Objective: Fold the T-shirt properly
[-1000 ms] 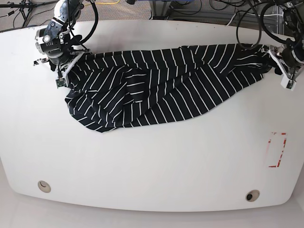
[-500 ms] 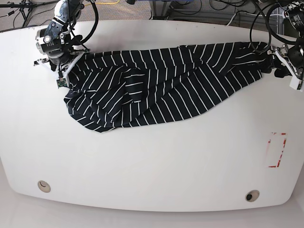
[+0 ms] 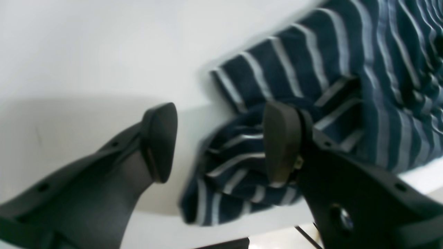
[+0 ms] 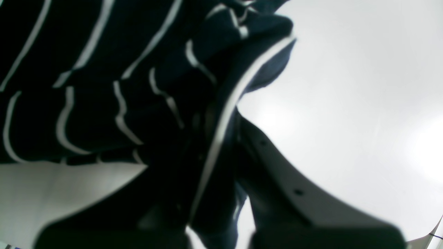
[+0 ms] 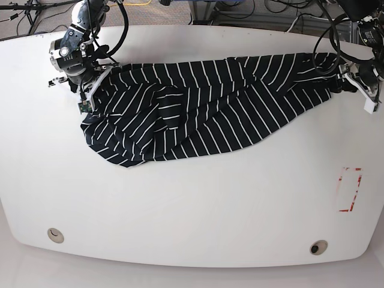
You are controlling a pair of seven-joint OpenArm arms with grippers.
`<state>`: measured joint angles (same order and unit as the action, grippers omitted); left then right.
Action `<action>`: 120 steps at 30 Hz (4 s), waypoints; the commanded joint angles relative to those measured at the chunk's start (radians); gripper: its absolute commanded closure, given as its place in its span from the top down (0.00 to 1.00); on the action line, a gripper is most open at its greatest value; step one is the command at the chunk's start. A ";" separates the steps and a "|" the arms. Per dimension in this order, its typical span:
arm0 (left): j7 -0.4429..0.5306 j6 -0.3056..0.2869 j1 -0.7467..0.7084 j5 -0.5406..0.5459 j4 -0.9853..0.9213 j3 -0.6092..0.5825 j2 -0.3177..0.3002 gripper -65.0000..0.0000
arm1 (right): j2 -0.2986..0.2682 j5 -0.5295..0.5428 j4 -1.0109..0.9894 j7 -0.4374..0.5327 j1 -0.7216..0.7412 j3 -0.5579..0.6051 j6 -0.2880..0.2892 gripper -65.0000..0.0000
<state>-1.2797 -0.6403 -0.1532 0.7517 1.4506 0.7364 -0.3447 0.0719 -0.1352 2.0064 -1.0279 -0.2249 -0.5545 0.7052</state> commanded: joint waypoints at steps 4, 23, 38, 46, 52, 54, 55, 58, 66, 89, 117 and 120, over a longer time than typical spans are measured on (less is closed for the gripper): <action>0.012 -0.005 0.057 -0.010 -0.072 -0.057 -0.020 0.57 | -0.007 0.001 0.017 0.014 0.008 0.000 -0.007 0.00; 0.068 0.000 0.091 -0.004 -0.098 -0.297 0.026 0.49 | -0.007 0.001 0.017 0.014 0.008 0.000 -0.007 0.00; 0.074 0.001 0.097 -0.010 -0.092 -0.301 0.048 0.01 | -0.007 0.001 0.017 0.013 0.008 0.000 -0.007 0.00; 0.074 0.004 0.099 -0.011 0.031 -0.214 0.048 0.00 | -0.007 -0.001 0.024 0.011 0.008 0.000 -0.007 0.00; 0.074 0.113 0.100 -0.033 0.177 -0.189 0.034 0.00 | -0.008 -0.002 0.037 0.008 0.022 -0.003 -0.007 0.00; 0.077 0.167 0.109 -0.080 0.233 -0.189 0.026 0.00 | -0.013 -0.004 0.037 0.008 0.029 -0.003 -0.007 0.00; 0.084 0.178 0.119 -0.099 0.255 -0.189 0.029 0.00 | -0.014 -0.004 0.035 0.008 0.032 -0.003 -0.007 0.00; 0.107 0.164 0.134 -0.153 0.329 -0.189 0.029 0.00 | -0.016 -0.005 0.035 0.008 0.049 -0.002 -0.007 0.00; 0.108 0.112 0.188 -0.179 0.457 -0.189 0.025 0.00 | -0.042 -0.008 0.030 0.008 0.138 0.003 -0.007 0.00; 0.108 0.141 0.692 -0.366 0.407 -0.234 0.026 0.00 | -0.283 -0.008 -0.040 0.008 0.680 0.192 -0.007 0.00; 0.077 0.141 1.233 -0.403 0.108 -0.234 -0.104 0.00 | -0.446 0.001 -0.224 -0.099 1.220 0.241 -0.007 0.00; 0.077 0.139 1.223 -0.403 0.121 -0.232 -0.101 0.00 | -0.446 0.001 -0.212 -0.099 1.214 0.239 -0.007 0.00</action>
<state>-1.2385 -0.5068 1.0412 0.3618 1.5471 0.5022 -0.4294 -0.3573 -0.1043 1.7763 -1.1358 0.9546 -0.3103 0.7067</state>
